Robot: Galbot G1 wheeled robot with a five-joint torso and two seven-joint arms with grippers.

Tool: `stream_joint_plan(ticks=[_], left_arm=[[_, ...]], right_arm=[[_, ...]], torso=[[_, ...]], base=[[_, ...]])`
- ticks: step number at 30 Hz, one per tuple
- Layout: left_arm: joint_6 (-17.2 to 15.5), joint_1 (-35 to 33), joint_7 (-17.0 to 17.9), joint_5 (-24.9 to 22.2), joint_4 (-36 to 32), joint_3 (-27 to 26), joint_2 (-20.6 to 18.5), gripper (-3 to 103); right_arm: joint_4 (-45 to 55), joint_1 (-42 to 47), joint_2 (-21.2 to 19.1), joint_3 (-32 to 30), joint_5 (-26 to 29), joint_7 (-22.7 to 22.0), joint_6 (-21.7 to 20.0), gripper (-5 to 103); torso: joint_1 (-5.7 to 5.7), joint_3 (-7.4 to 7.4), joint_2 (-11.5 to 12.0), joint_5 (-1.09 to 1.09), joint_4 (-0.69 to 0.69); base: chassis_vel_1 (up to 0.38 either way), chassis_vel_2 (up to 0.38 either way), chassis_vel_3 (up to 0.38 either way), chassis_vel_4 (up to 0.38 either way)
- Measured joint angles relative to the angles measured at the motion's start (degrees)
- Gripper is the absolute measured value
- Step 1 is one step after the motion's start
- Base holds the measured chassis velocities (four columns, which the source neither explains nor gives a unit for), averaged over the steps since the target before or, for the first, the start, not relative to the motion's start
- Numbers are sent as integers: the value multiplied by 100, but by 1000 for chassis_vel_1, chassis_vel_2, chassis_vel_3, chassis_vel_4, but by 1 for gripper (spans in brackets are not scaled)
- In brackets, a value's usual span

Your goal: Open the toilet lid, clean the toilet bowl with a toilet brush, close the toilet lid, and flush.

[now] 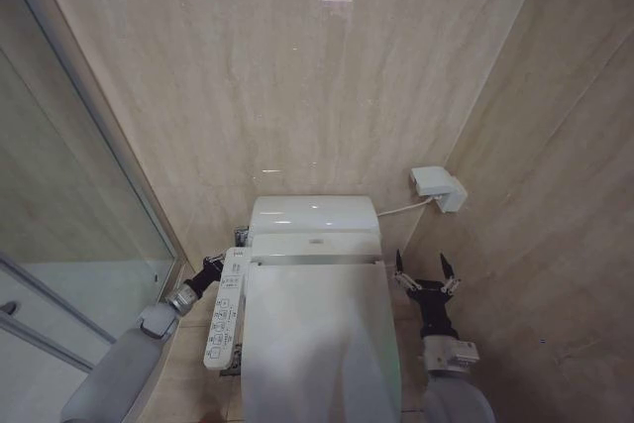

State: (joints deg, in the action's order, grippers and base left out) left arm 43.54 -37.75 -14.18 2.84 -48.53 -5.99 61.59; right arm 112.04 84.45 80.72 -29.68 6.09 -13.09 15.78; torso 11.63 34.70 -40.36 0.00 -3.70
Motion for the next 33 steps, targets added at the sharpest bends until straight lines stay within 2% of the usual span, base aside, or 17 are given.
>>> stream_joint_plan(ticks=[6, 23, 27, 29, 30, 32, 33], left_arm=[[1, 64, -2, 2, 52, 0, 53, 0], [-12, 21, 7, 29, 59, -101, 115, 0], [-59, -112, 49, 110, 48, -383, 201, 0], [-115, -209, 124, 151, 47, -532, 249, 0], [-276, -381, 299, 176, 51, -753, 301, 0], [-373, -470, 425, 179, 44, -841, 323, 0], [-531, -594, 624, 154, 13, -943, 337, 0]], right_arm=[[0, 0, 0, 0, 0, 0, 0, 100], [0, 0, 0, 0, 0, 0, 0, 100], [0, 0, 0, 0, 0, 0, 0, 100], [0, 0, 0, 0, 0, 0, 0, 100], [0, 0, 0, -1, 0, -2, 0, 100], [0, 0, 0, 1, 0, 0, 0, 100], [0, -1, 0, 0, 0, 0, 0, 100]], torso=[[0, 0, 0, 1, 6], [0, -1, 0, -1, 2], [0, -2, 0, -1, -1], [0, -2, 0, -1, -1], [0, -1, 0, 0, 0], [0, -1, 0, 0, 3], [0, -2, 0, -1, 4]], base=[[0, 0, 0, 0], [0, 0, 0, 0], [0, 0, 0, 0], [0, 0, 0, 0], [0, 0, 0, 0], [0, 0, 0, 0], [0, 0, 0, 0]])
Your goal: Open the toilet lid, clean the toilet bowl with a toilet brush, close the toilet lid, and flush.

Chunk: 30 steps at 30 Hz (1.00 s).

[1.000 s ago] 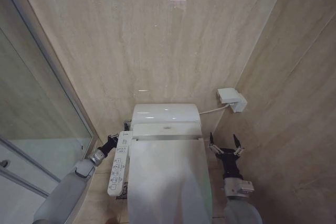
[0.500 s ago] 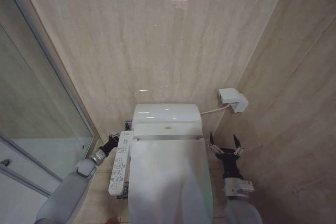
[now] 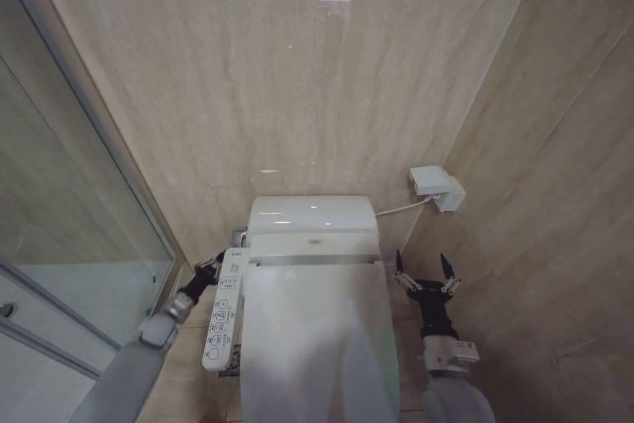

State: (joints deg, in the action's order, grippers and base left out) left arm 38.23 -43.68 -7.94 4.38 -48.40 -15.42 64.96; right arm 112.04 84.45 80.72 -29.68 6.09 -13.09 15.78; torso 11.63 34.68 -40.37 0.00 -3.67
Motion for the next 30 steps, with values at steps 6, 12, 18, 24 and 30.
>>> stream_joint_plan(ticks=[6, 12, 18, 24, 30], left_arm=[[-1196, -569, 1403, -1085, -720, -166, 15, 0], [-1645, -995, 1935, -1665, -1896, -405, 35, 4], [-1681, -1658, 2067, -1423, -3057, -838, 176, 31], [-1829, -2341, 2055, -1278, -3942, -1036, 215, 31], [-1879, -2998, 2144, -1219, -4798, -1421, 285, 58]], right_arm=[[0, 1, 0, 0, 0, 0, 0, 100], [0, 1, 0, 1, 0, 1, 0, 100], [0, 0, 0, 0, 0, -1, 0, 100], [0, 0, 0, 0, 0, 0, 0, 100], [0, 0, 0, 0, 0, 0, 0, 100]], torso=[[0, 0, 0, 0, 1], [0, 0, 0, -2, -2], [0, 0, 0, -1, -1], [-1, 0, 0, 0, -1], [0, 0, 0, 0, 0]], base=[[0, 0, 0, 0], [0, 0, 0, 0], [0, 0, 0, 0], [0, 0, 0, 0], [0, 0, 0, 0]])
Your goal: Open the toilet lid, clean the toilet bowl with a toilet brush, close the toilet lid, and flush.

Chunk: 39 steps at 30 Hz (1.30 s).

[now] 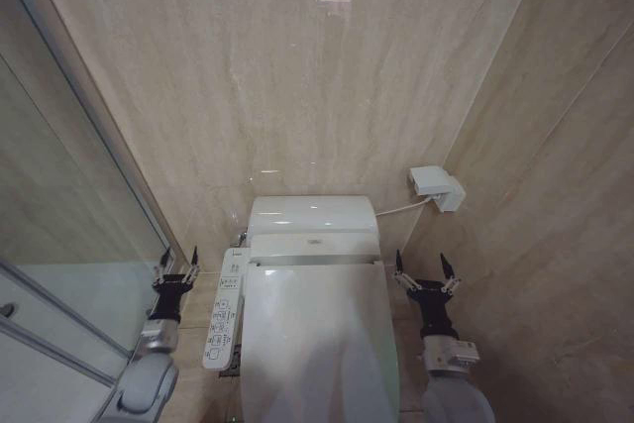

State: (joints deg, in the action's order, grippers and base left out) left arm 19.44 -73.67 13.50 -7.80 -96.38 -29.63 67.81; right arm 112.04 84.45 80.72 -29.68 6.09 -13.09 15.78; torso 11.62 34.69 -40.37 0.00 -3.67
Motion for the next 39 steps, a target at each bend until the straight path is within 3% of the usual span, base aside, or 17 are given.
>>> stream_joint_plan(ticks=[2, 3, 9, 10, 16, 23, 30, 39], left_arm=[[-53, -262, 35, -4, -417, -218, 61, 58], [-74, -443, 46, -8, -694, -357, 104, 85], [-103, -1019, 48, -59, -1424, -612, 244, 85], [-154, -1131, 54, -79, -1540, -615, 275, 100], [-358, -1455, -148, -159, -1852, -334, 334, 100], [-166, -1446, -354, -157, -1823, -226, 317, 100], [-231, -1456, 26, -131, -1790, -247, 328, 100], [-311, -1553, 142, -145, -1901, -265, 376, 100]], right_arm=[[0, 0, 0, 0, 0, 0, 0, 100], [0, 0, 0, 0, 0, 0, 0, 100], [0, 0, 0, 0, 0, 1, 0, 100], [0, 0, 0, 0, 0, 1, 0, 100], [0, 0, 0, 0, 0, 0, 0, 100], [0, 0, 0, 0, 0, 1, 0, 100], [0, 0, 0, 0, 0, 0, 0, 100], [0, 0, 0, 0, 0, 0, 0, 100]], torso=[[0, 0, 0, 0, 0], [0, 0, 0, 0, 0], [0, 0, 0, 0, 0], [0, 0, 0, 0, 0], [-1, 0, 0, 1, -1], [0, 0, 0, 0, 0], [0, 0, 0, 0, 0], [0, 0, 0, 0, 0]], base=[[0, 0, 0, 0], [0, 0, 0, 0], [0, 0, 0, 0], [0, 0, 0, 0], [0, 0, 0, 0], [0, 0, 0, 0], [0, 0, 0, 0], [0, 0, 0, 0]])
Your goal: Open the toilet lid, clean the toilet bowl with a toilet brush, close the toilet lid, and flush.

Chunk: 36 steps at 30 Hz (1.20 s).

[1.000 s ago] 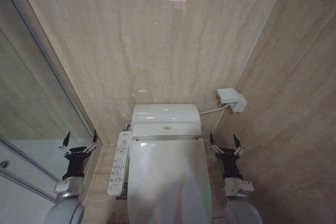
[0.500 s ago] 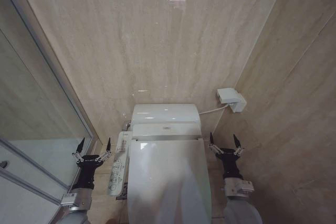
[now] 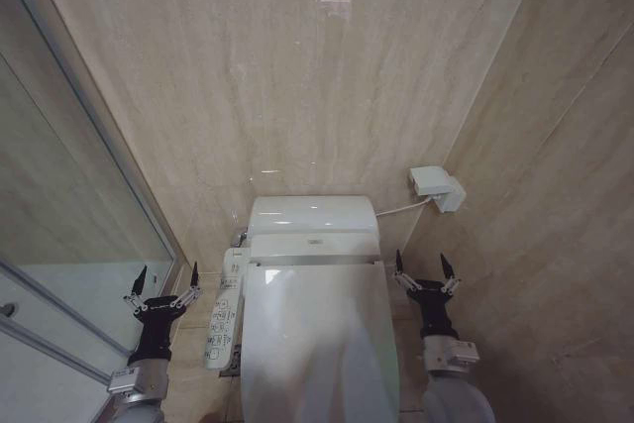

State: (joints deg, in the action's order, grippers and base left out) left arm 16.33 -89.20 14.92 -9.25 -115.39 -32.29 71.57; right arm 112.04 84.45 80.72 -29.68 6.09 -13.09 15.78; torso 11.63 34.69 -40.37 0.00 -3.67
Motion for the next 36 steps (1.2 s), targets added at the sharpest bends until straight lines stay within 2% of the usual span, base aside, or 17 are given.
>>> stream_joint_plan(ticks=[13, 36], left_arm=[[203, 65, -260, 1, 87, -23, -43, 100], [236, 72, -265, 21, 102, -21, -42, 100]], right_arm=[[0, 0, 0, 0, 0, 0, 0, 100], [0, 0, 0, 0, 0, 0, 0, 100]], torso=[[0, 0, 0, 0, 0], [1, 0, 0, 0, 0]], base=[[0, 0, 0, 0], [0, 0, 0, 0]])
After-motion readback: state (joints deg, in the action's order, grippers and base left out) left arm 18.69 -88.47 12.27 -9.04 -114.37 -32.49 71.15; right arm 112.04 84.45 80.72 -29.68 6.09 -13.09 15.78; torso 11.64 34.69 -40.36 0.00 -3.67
